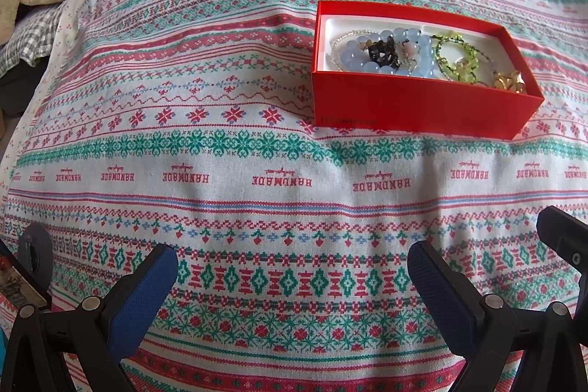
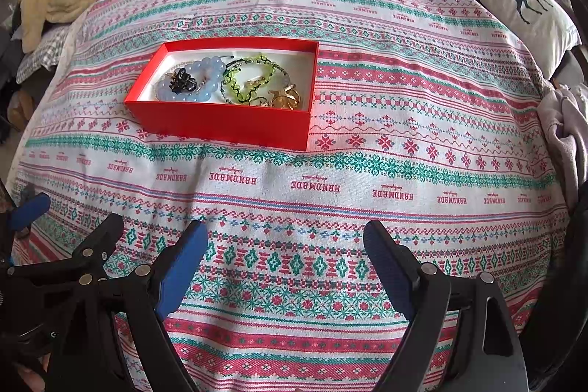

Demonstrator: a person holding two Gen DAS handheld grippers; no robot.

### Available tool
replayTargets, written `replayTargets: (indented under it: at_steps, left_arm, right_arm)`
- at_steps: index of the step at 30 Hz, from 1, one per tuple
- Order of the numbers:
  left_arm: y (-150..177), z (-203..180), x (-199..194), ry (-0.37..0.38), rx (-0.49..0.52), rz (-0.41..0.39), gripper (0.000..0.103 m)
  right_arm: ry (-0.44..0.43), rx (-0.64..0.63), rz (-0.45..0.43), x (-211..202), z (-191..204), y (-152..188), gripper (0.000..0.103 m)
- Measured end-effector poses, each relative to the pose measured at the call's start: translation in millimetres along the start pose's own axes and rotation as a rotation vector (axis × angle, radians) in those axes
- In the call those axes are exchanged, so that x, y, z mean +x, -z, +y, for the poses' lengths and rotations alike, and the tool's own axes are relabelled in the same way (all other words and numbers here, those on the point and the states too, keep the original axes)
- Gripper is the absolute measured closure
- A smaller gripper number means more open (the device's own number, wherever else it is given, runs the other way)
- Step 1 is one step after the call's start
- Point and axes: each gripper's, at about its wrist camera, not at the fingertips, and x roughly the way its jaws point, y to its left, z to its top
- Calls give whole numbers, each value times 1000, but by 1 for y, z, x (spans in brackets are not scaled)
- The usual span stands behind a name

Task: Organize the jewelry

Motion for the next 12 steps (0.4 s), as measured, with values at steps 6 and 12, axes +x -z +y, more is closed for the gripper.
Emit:
replayTargets:
  at_steps: [6,12]
  left_arm:
    - [0,0,1,2,4,4,0]
    - [1,1,4,7,4,3,0]
  right_arm:
    - [3,2,-2,0,0,0,14]
    - [4,1,0,2,-1,1,14]
